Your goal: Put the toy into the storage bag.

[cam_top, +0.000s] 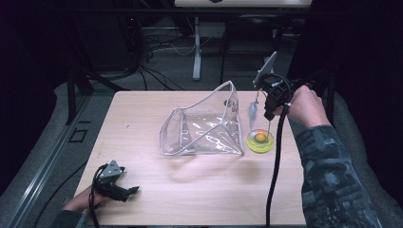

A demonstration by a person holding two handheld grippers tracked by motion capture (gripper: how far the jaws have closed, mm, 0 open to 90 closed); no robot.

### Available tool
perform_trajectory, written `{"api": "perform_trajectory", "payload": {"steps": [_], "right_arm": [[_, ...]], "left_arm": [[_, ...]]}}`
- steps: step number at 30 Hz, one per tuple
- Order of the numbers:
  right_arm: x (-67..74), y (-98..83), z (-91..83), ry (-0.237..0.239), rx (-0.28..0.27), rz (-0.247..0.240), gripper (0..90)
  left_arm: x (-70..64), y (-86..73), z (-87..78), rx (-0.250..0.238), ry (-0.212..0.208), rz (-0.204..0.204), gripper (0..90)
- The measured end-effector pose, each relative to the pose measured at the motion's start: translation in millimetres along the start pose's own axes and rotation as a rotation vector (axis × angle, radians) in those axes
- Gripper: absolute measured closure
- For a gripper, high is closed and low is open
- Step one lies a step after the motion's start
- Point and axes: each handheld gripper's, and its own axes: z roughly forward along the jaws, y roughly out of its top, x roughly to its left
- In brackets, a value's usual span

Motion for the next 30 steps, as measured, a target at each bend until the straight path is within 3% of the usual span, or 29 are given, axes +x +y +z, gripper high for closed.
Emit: {"api": "perform_trajectory", "payload": {"steps": [10,30], "right_arm": [[1.7,6.7,-19.1,-0.035,-0.002,-0.022,87.3],[-5.4,24.5,-47.7,-0.053,-0.001,-0.009,87.3]], "left_arm": [[-0.2,-0.2,0.2,-0.004,0.003,-0.001,0.1],[-0.1,-0.3,0.2,-0.004,0.004,0.002,0.1]]}}
